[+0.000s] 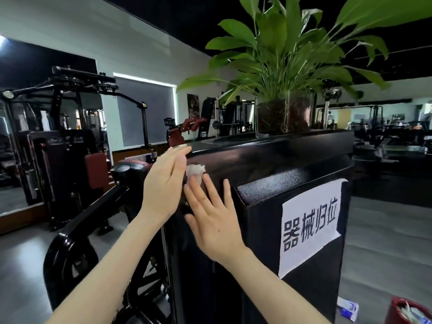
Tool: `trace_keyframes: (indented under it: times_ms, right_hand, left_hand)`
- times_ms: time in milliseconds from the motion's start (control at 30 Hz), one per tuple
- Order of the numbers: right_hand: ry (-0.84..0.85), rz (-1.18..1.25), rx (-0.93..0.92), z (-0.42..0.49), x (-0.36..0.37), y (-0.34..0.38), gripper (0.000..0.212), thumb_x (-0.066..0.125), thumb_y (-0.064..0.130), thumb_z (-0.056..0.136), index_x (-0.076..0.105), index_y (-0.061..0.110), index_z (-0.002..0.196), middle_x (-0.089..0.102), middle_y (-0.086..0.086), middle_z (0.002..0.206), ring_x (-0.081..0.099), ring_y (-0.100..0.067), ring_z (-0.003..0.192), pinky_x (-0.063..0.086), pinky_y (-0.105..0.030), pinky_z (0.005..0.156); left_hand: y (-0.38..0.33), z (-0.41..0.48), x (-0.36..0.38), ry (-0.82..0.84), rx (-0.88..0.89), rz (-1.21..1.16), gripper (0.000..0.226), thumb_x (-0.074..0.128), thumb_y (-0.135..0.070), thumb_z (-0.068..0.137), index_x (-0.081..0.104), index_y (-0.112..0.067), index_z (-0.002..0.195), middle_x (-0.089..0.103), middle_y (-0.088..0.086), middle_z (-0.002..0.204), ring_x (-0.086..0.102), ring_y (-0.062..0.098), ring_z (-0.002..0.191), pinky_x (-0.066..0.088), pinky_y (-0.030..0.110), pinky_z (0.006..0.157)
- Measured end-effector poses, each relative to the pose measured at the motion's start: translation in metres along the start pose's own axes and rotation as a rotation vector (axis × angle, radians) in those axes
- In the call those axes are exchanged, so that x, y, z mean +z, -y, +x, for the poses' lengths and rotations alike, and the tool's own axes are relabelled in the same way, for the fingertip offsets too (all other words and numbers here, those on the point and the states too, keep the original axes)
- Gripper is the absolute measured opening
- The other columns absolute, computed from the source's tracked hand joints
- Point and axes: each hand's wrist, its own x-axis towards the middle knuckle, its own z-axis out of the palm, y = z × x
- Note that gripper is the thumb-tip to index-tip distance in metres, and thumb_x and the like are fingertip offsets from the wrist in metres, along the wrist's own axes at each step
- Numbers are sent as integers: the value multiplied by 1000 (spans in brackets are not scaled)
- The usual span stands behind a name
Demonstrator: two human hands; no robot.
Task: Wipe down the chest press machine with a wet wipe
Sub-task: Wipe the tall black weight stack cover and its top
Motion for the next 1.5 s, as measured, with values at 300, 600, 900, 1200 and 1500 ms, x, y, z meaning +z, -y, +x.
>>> trace_keyframes:
  times_ms: [300, 600, 900, 1200, 1500]
  right_hand:
    - [-113, 115, 610, 39, -18, -45, 62, 16, 41, 94, 17, 15, 151, 13, -5, 159, 12, -32, 145, 4, -55, 115]
    - [-73, 170, 623, 34, -22, -82, 57, 13, 37, 97, 5, 24, 151, -1, 8, 158, 0, -20, 147, 5, -59, 114]
    - [-18, 11, 332, 4, -11, -57, 54, 17, 43, 99, 4, 26, 149, 2, 11, 157, -2, -10, 146, -2, -46, 117]
    - [-102, 191, 669, -3, -31, -147, 60, 7, 42, 95, 13, 20, 151, 6, 9, 158, 3, -13, 146, -5, -46, 115]
    - [-567, 159, 457, -1, -33, -209, 25, 64, 2, 82, 70, 7, 106, 69, 0, 90, 54, -10, 89, 45, -28, 86]
  left_hand:
    - [-1, 20, -9, 47, 145, 171, 39, 33, -37, 93, 67, -23, 108, 61, -15, 110, 51, 0, 107, 34, 15, 93]
    - [6, 54, -25, 244, 31, 4, 50, 28, -51, 92, 74, -32, 88, 70, -14, 102, 58, 6, 108, 39, 33, 101]
    - [-15, 55, 1, 325, 353, 333, 48, 31, -48, 93, 70, -20, 95, 66, -6, 94, 57, 11, 91, 44, 31, 83]
    - [-37, 52, 70, 259, 653, 731, 51, 30, -39, 87, 67, -9, 105, 63, 7, 91, 58, 30, 80, 52, 42, 64]
    - [-56, 68, 152, 177, 623, 813, 44, 33, -32, 83, 69, -9, 93, 60, 7, 84, 55, 27, 73, 46, 36, 58]
